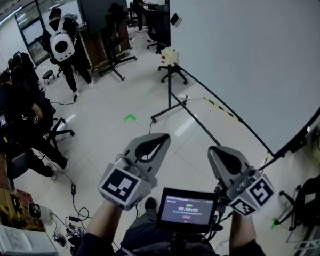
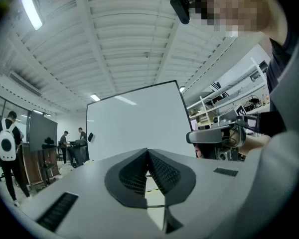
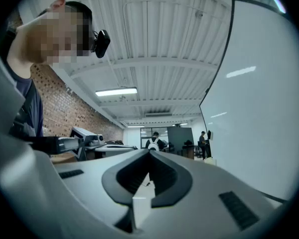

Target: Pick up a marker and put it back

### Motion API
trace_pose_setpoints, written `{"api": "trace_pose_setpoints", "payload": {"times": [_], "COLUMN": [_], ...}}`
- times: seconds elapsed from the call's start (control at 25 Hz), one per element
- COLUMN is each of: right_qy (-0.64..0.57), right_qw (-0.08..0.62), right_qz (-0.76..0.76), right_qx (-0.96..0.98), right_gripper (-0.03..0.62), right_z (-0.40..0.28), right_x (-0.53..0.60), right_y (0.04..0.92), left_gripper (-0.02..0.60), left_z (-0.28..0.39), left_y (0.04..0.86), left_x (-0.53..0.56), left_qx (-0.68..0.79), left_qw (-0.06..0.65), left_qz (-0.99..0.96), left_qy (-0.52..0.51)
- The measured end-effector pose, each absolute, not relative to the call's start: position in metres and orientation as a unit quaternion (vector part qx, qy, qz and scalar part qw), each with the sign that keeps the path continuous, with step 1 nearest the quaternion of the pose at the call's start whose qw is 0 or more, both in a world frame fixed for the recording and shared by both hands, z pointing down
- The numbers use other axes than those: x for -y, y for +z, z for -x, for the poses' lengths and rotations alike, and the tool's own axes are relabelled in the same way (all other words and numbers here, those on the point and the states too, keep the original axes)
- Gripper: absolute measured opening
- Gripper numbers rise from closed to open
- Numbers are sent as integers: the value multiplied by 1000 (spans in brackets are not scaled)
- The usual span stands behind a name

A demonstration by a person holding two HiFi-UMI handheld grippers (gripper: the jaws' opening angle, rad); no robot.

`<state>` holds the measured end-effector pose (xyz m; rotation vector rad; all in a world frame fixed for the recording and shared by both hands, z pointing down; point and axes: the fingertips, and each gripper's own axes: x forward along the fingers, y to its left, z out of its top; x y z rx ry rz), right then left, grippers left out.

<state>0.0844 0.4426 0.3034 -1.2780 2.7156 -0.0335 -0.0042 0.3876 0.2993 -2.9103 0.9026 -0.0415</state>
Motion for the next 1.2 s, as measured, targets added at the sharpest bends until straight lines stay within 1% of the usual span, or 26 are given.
{"api": "trace_pose_setpoints", "payload": {"times": [0.2, 0.48, 0.8, 1.04, 1.2], "right_qy": [-6, 8, 5, 26, 25], "right_qw": [63, 50, 26, 6, 0], "right_qz": [434, 448, 442, 438, 447], "right_qx": [-899, -893, -896, -898, -894], "right_gripper": [9, 9, 9, 9, 9], "right_z": [-74, -39, 19, 53, 57], "right_x": [-405, -338, -277, -255, -249], "right_y": [305, 302, 310, 311, 314], "left_gripper": [-3, -3, -3, -3, -3], "left_z": [26, 65, 122, 153, 158], "left_y": [300, 299, 308, 317, 323], "left_x": [-344, -275, -208, -189, -185], "left_qx": [-302, -296, -301, -305, -300], "left_qw": [54, 47, 38, 23, 13], "left_qz": [952, 954, 953, 951, 953], "left_qy": [-7, 9, 24, 30, 27]}}
